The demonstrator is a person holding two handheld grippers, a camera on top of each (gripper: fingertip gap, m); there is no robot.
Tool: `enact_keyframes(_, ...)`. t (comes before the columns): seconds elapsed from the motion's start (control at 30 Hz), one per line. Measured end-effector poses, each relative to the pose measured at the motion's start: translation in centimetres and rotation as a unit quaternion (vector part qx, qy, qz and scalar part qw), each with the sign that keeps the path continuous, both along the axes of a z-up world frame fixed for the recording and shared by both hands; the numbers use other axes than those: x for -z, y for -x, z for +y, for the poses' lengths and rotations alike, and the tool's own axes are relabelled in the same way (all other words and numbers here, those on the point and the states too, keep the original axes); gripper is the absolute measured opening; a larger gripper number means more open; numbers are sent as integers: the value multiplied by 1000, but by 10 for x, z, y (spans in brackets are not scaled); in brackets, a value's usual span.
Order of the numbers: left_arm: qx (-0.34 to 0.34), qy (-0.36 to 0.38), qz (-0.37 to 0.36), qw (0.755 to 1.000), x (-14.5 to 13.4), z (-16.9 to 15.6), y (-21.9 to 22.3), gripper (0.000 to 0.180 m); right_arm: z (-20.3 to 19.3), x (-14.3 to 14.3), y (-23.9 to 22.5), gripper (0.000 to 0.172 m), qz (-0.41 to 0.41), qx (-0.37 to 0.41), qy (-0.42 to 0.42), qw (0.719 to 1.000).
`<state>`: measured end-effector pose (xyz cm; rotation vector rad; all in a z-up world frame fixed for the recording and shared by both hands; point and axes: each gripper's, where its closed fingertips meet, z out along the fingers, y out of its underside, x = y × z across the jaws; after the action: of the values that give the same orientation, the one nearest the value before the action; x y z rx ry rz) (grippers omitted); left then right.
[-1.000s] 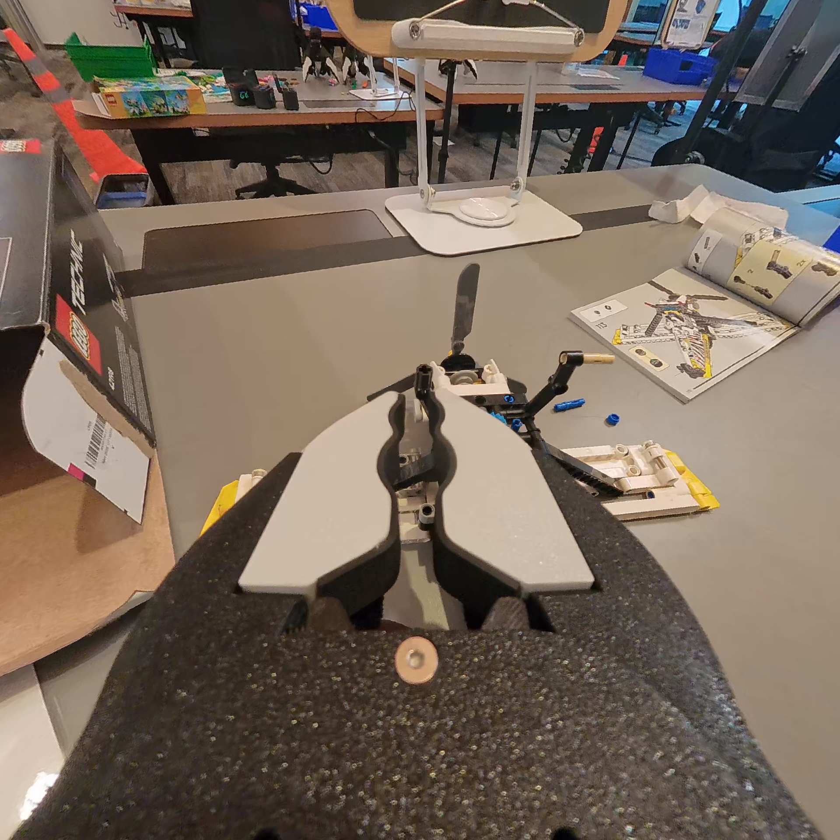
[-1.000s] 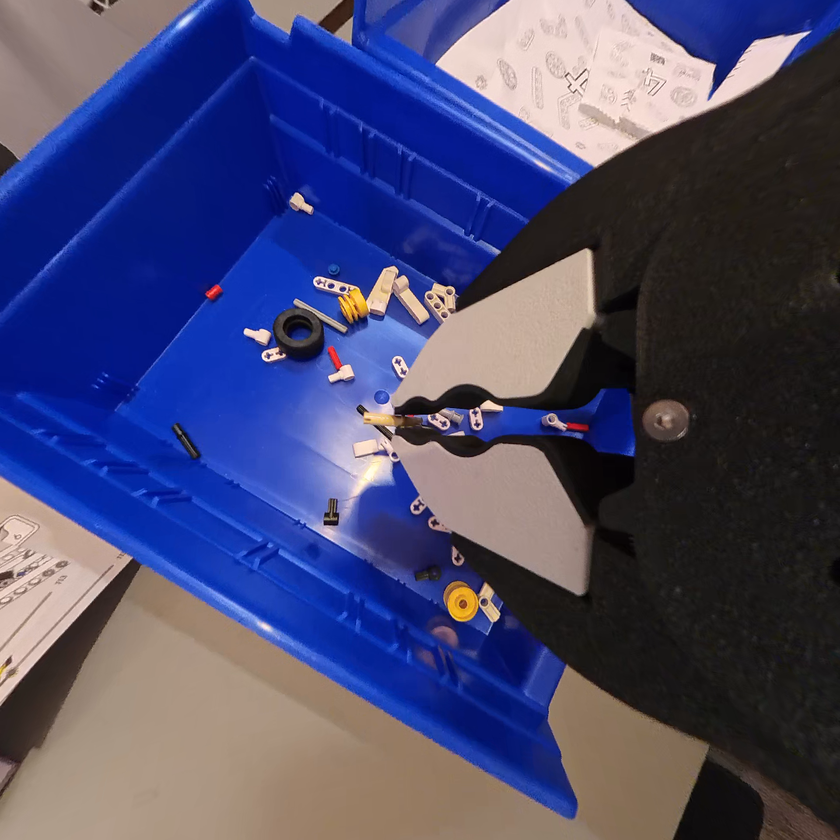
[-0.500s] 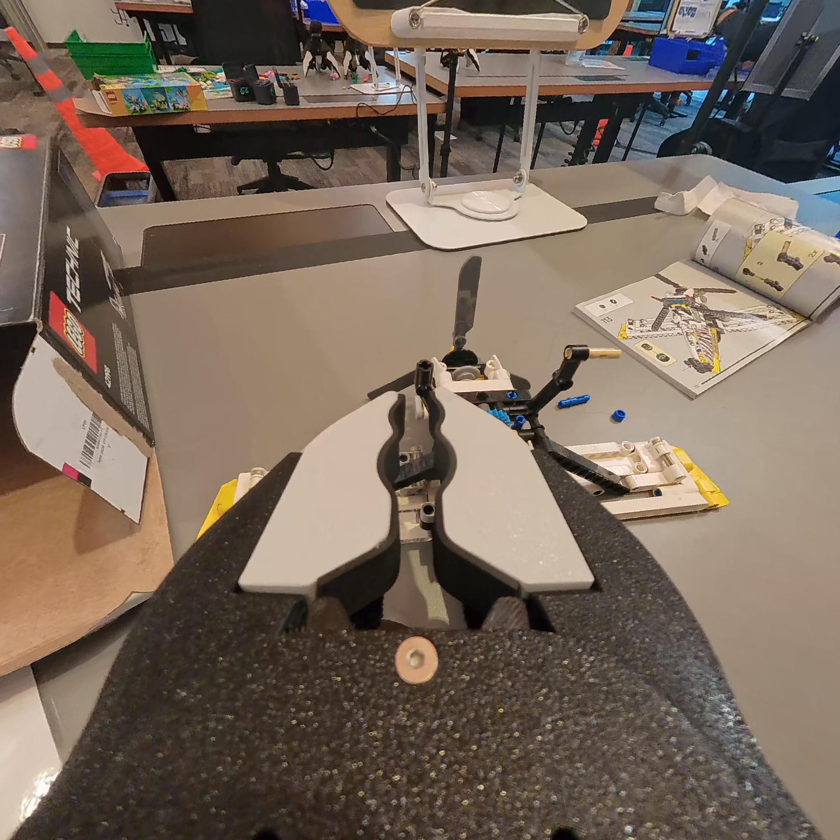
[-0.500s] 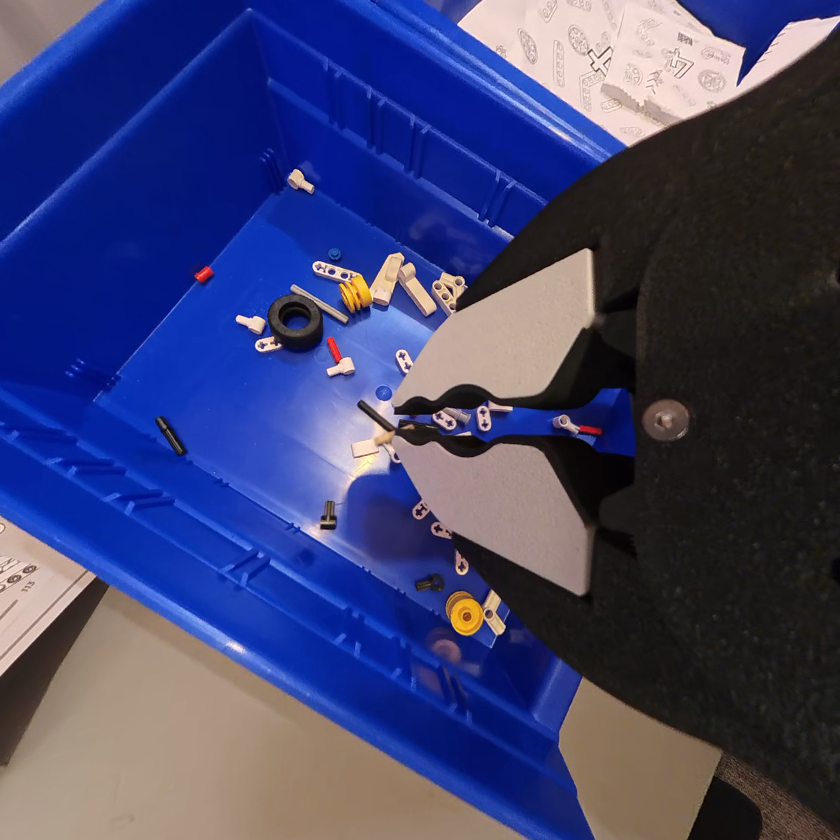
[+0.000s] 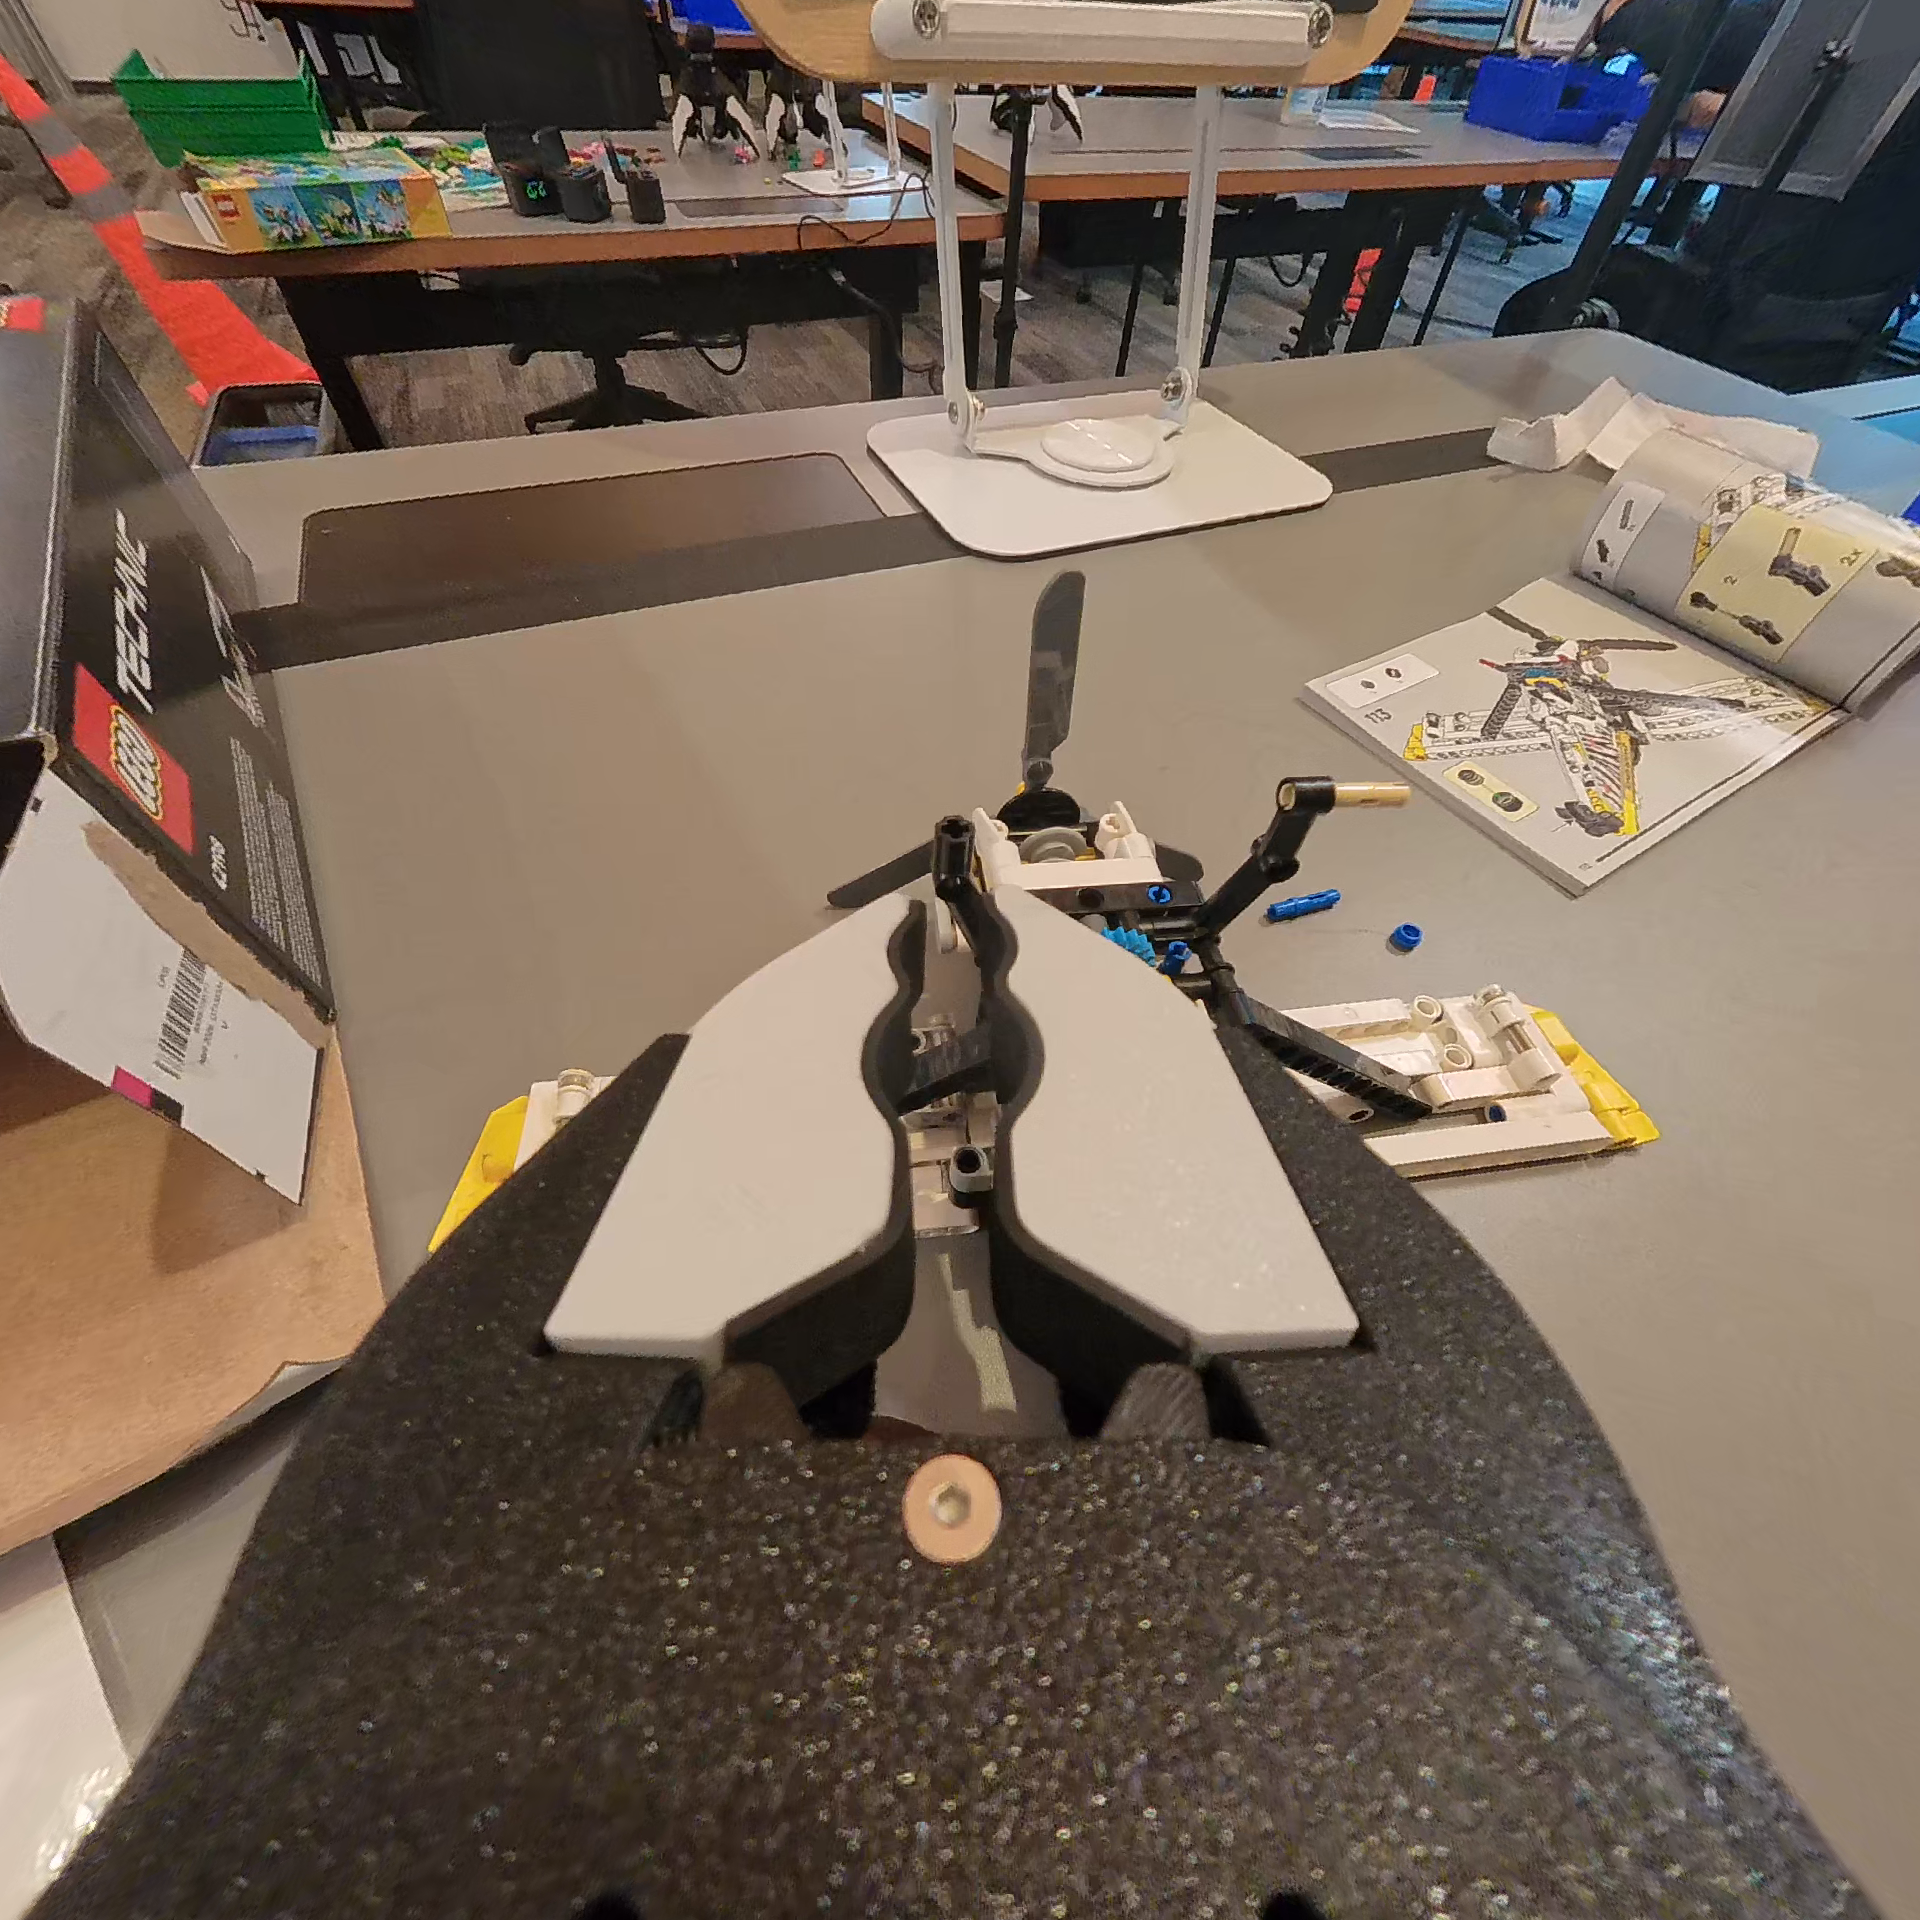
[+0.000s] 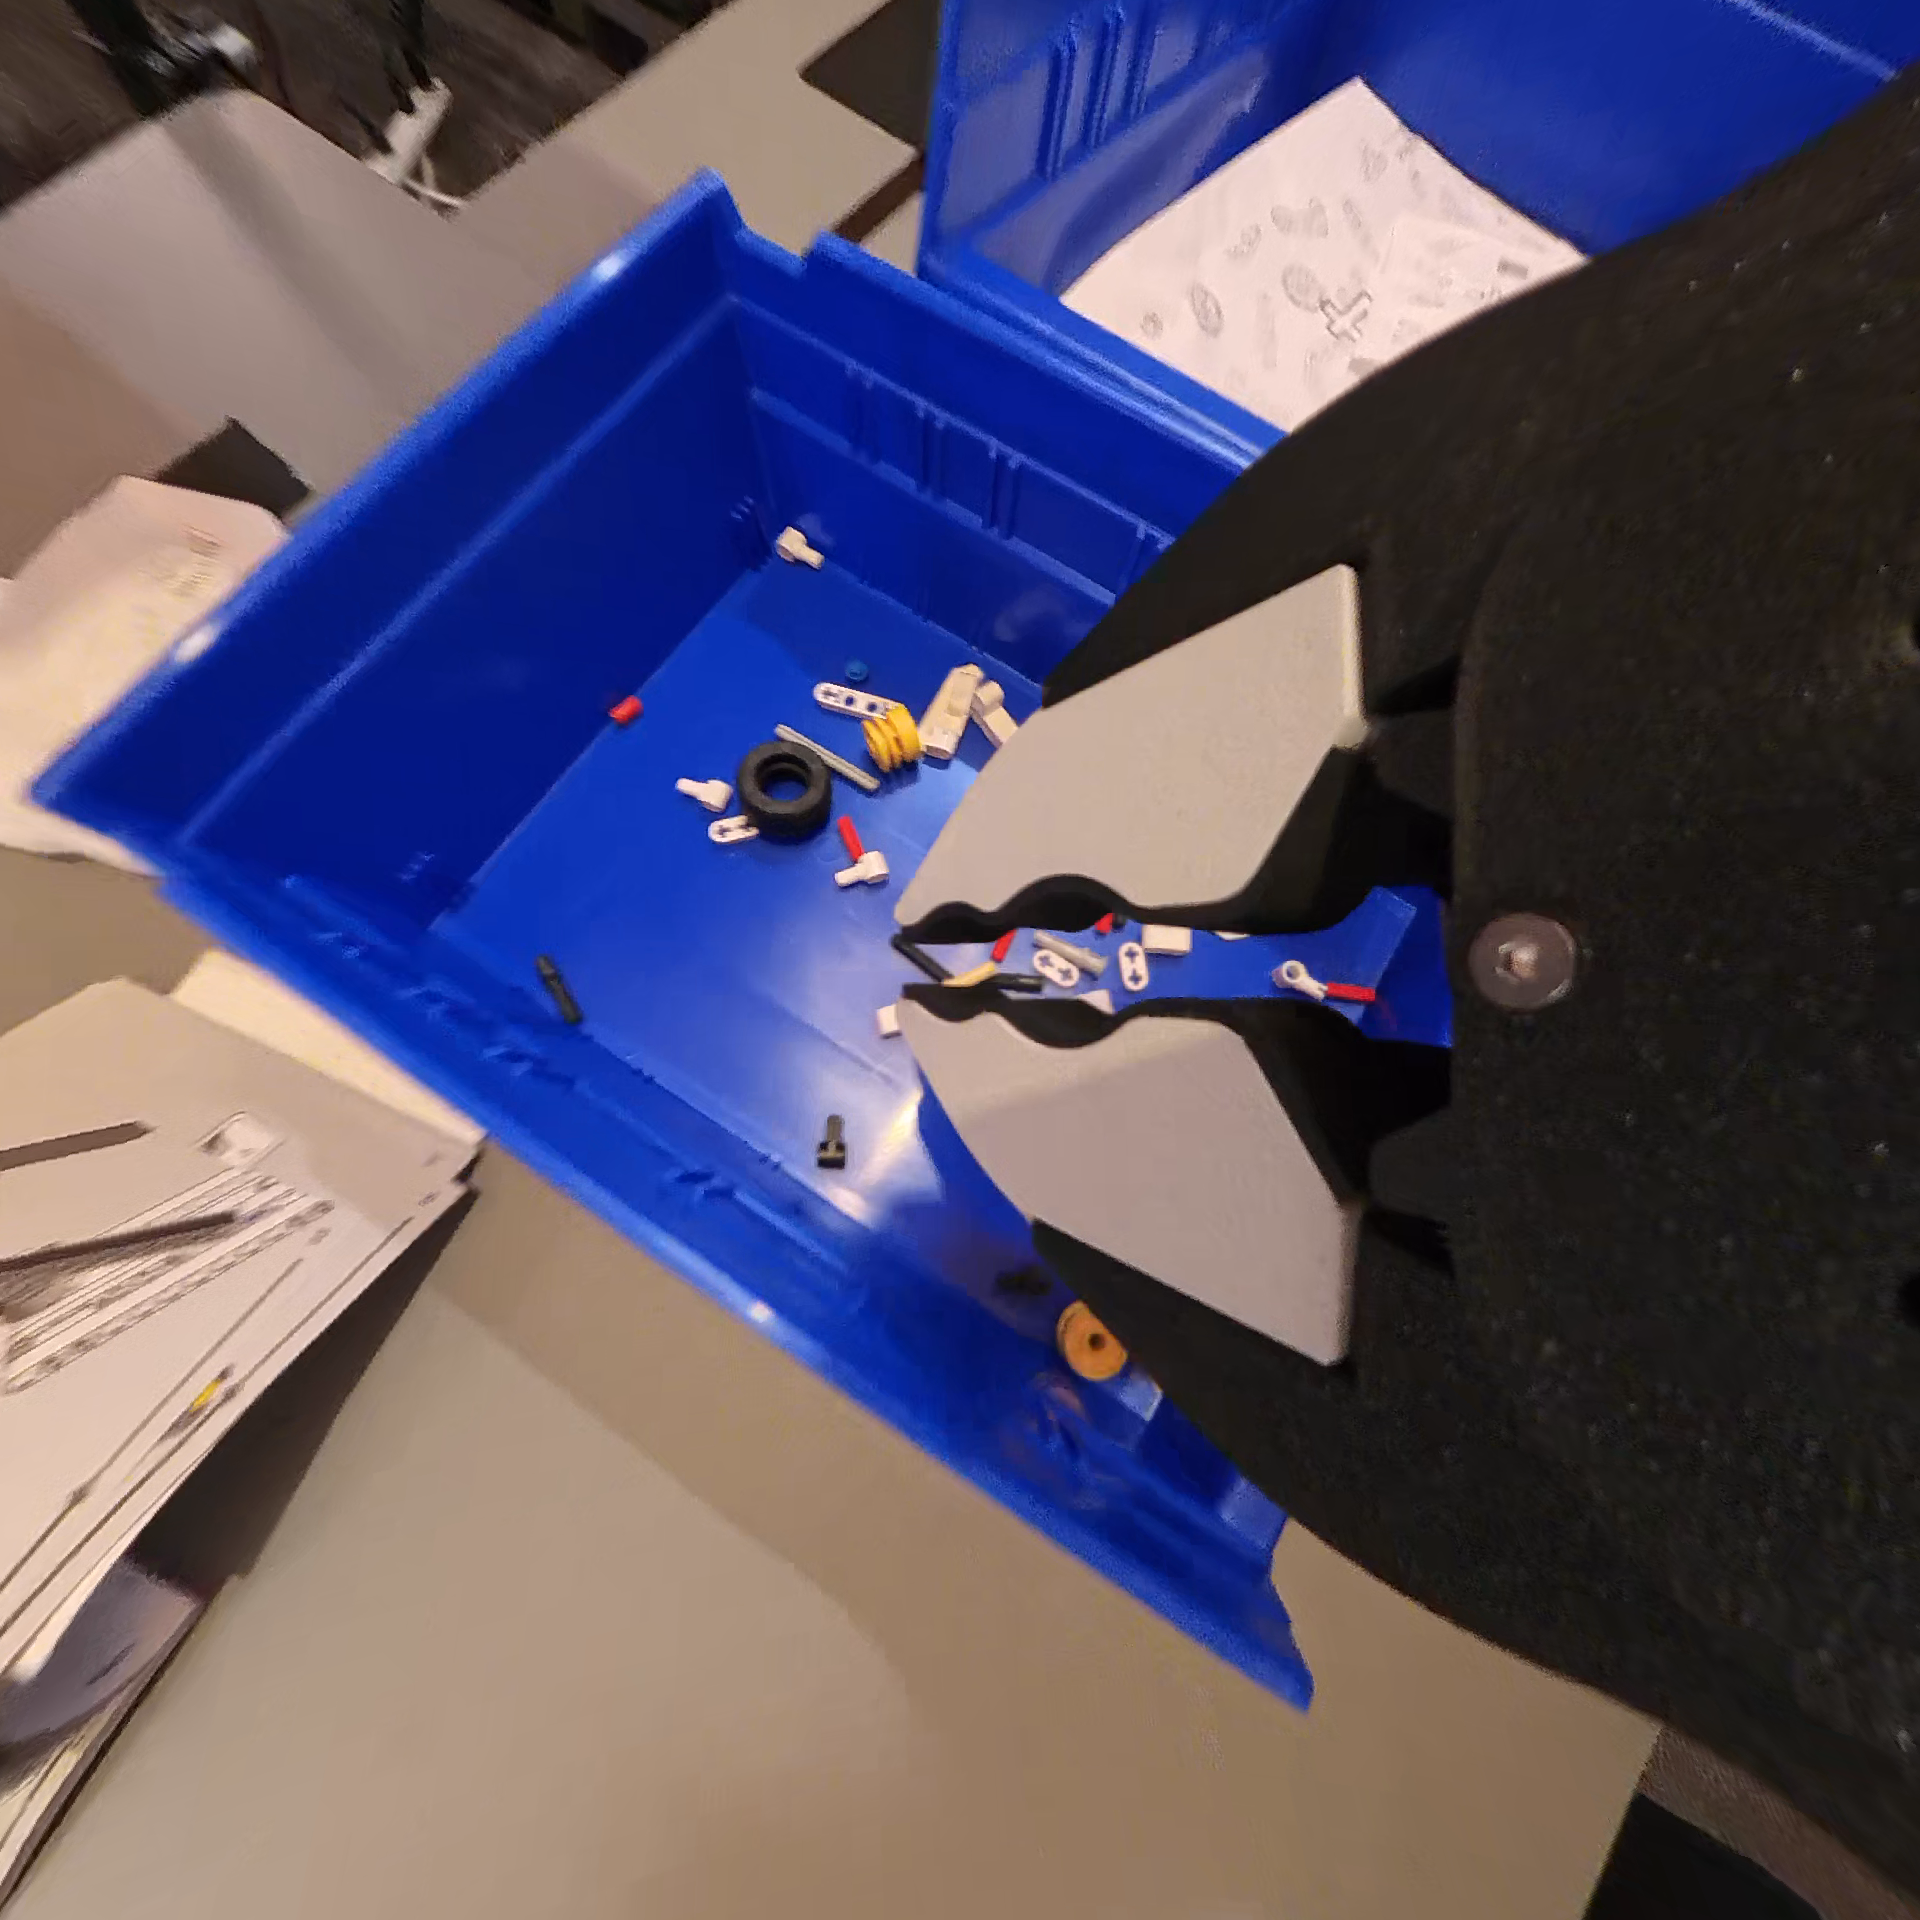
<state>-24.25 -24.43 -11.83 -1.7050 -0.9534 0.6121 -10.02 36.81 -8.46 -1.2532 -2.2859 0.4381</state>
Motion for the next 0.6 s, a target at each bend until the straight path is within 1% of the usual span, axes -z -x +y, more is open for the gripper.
enact_keyframes(0.17,1,1,1,1000,-1,1,-1,10,-47,-34,16,8,43,-52,-14,998)
enact_keyframes(0.27,1,0,2,1000,-2,0,-2,10,-89,-49,25,8,69,-91,-1,993)
enact_keyframes(0.33,2,0,2,1000,-2,1,-2,10,-122,-52,28,8,84,-119,18,989)
enact_keyframes(0.43,3,4,2,1000,-1,1,-2,10,-171,-38,27,8,81,-165,49,982)
enact_keyframes(0.6,1,1,3,1000,-3,-1,-2,10,-234,6,26,9,39,-221,94,970)
